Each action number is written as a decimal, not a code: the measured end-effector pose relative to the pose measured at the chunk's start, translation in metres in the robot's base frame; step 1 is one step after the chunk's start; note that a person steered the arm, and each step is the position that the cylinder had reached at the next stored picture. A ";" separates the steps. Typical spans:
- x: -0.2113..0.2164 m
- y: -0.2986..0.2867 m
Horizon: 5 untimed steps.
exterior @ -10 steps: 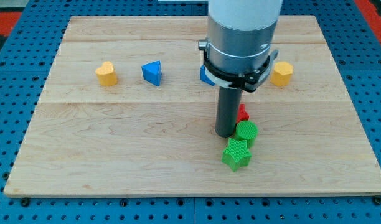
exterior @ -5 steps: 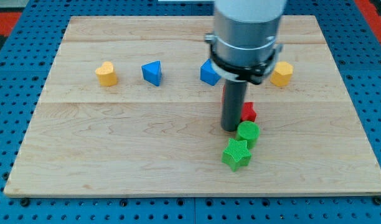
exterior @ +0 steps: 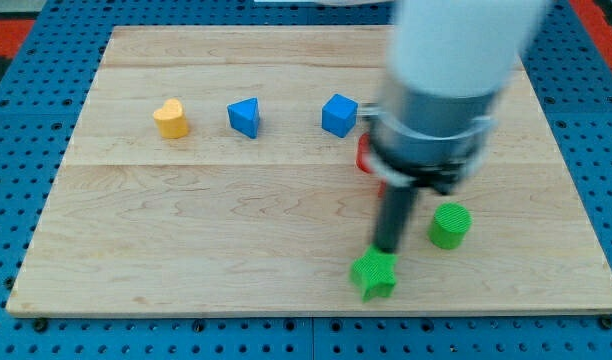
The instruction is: Form a diagonal line with red star and green blocks
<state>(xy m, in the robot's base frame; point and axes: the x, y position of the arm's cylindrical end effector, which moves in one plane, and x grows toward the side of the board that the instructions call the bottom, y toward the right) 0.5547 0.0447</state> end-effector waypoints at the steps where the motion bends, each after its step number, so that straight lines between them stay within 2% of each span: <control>1: 0.007 -0.077; 2: 0.038 -0.094; 4: 0.045 0.039; 5: 0.045 0.079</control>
<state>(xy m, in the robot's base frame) 0.6000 0.1242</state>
